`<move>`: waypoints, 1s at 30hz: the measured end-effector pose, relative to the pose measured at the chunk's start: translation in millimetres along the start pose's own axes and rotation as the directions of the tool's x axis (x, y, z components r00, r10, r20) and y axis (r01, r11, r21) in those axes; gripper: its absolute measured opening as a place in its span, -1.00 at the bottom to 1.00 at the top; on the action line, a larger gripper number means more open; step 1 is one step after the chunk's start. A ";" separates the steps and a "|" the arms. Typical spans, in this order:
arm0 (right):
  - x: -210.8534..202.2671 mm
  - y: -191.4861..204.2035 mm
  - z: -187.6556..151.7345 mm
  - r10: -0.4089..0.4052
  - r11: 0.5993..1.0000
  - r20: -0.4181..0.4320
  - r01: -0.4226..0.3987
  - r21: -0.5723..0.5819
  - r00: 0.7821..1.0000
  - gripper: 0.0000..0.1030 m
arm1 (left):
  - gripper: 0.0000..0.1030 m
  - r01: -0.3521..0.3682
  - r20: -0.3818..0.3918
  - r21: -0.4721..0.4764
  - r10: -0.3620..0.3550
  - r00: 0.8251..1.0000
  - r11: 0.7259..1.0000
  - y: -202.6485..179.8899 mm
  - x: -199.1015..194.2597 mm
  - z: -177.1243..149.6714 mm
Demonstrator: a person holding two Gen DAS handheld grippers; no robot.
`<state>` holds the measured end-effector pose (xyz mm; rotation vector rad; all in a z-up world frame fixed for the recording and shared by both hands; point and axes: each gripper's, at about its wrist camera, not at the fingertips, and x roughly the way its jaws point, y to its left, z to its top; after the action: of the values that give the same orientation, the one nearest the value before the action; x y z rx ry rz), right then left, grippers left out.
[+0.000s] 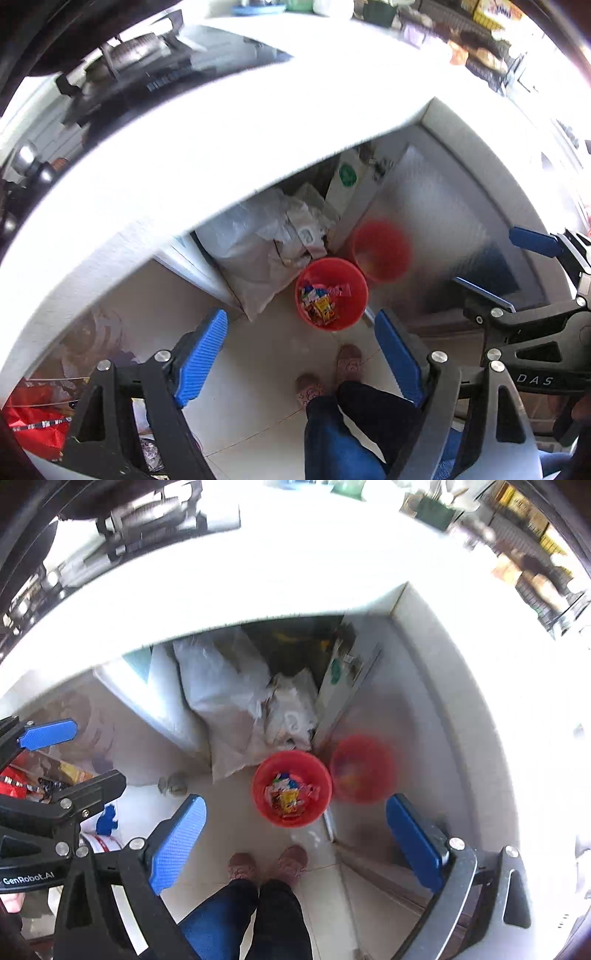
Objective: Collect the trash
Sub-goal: 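Raise both tools back up to the counter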
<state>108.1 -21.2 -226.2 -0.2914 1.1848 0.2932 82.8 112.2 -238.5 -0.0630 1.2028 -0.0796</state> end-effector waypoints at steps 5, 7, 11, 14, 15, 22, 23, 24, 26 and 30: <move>-29.1 -8.7 9.0 -0.064 0.998 0.026 0.063 0.031 0.998 0.92 | 0.62 0.001 0.045 -0.025 0.000 0.999 1.000 -4.9 -26.9 14.5; -37.8 -13.7 12.0 -0.078 0.996 0.031 0.077 0.048 0.996 0.92 | 0.62 0.003 0.059 -0.018 -0.002 0.998 1.000 -7.3 -35.6 19.8; -58.5 -25.5 15.2 -0.102 0.991 0.039 0.097 0.095 0.994 0.92 | 0.63 -0.003 0.091 0.012 0.002 0.996 1.000 -16.7 -53.0 33.5; -73.1 -33.6 21.3 -0.106 0.988 0.054 0.099 0.118 0.993 0.92 | 0.63 0.003 0.128 0.031 -0.007 0.992 1.000 -22.8 -67.0 48.1; -76.4 -36.0 23.3 -0.112 0.987 0.064 0.103 0.126 0.992 0.92 | 0.63 0.003 0.137 0.041 -0.009 0.990 0.999 -25.2 -69.7 53.3; -92.0 -61.8 43.4 -0.140 0.974 0.114 0.117 0.193 0.984 0.92 | 0.63 0.009 0.185 0.100 -0.027 0.982 0.995 -40.0 -83.6 92.5; -94.9 -65.4 45.8 -0.146 0.972 0.120 0.119 0.204 0.982 0.92 | 0.63 0.012 0.192 0.109 -0.032 0.981 0.994 -42.9 -85.3 99.5; -98.1 -70.8 49.9 -0.149 0.969 0.128 0.119 0.215 0.981 0.92 | 0.63 0.019 0.199 0.115 -0.042 0.979 0.993 -46.1 -87.0 106.3; -101.4 -82.6 59.0 -0.167 0.964 0.138 0.132 0.229 0.976 0.92 | 0.63 0.031 0.203 0.130 -0.058 0.977 0.991 -52.8 -86.6 121.6; -99.3 -101.6 76.9 -0.184 0.955 0.143 0.142 0.260 0.973 0.92 | 0.63 0.035 0.214 0.163 -0.069 0.974 0.986 -66.4 -82.0 152.4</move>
<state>177.6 -93.6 -99.7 -0.1416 1.0135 0.0215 193.8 55.0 -101.7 0.0351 0.9710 -0.2089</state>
